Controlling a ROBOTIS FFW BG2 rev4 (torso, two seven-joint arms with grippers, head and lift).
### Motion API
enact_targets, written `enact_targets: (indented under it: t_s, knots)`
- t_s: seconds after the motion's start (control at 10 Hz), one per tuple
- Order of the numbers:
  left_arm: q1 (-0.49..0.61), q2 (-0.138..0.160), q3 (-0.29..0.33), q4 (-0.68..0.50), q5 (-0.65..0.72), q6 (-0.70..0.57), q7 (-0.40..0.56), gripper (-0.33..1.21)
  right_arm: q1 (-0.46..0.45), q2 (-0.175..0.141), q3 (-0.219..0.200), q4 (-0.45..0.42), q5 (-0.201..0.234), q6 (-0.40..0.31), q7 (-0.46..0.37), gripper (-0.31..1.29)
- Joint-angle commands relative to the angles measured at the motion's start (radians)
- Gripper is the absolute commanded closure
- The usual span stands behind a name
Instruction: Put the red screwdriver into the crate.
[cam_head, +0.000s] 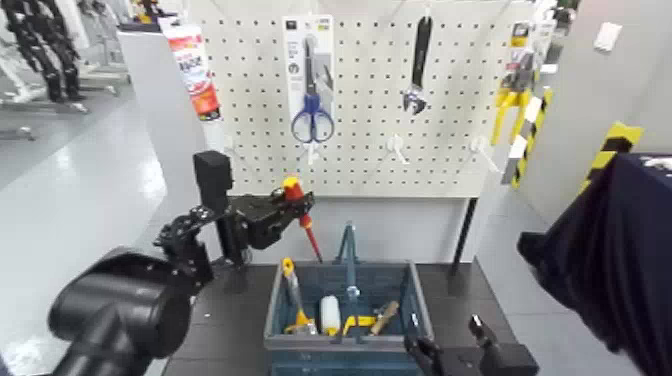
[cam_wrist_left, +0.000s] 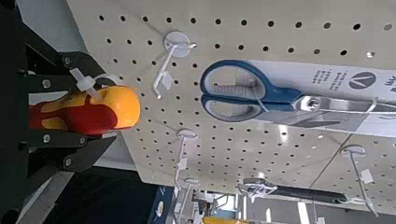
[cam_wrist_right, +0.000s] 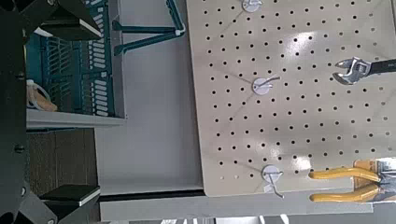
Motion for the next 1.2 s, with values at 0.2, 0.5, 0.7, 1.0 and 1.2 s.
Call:
enact_targets:
  t_s: [0.2,0.5,0.7,1.0,1.2]
  knots:
    - [0.062,0.003,0.006,-0.014,0.086,0.029,0.039,1.15,0.000,0.000,-0.001,0.000,-0.002,-0.005,0.000,0.14]
    - [0.092,0.004,-0.012,0.033,0.169,0.037,0.077,1.15,0.000,0.000,-0.001,0.000,-0.003,-0.011,0.000,0.14]
    - [0.086,0.003,-0.034,0.081,0.207,0.049,0.109,1.15,-0.001,0.000,-0.001,0.000,-0.005,-0.014,0.002,0.14]
    - [0.068,-0.003,-0.074,0.171,0.267,0.050,0.149,1.15,-0.001,0.000,-0.001,0.002,-0.006,-0.015,0.003,0.14]
    - [0.049,-0.008,-0.118,0.223,0.330,0.052,0.186,1.14,-0.003,0.000,0.000,0.003,-0.006,-0.017,0.003,0.14]
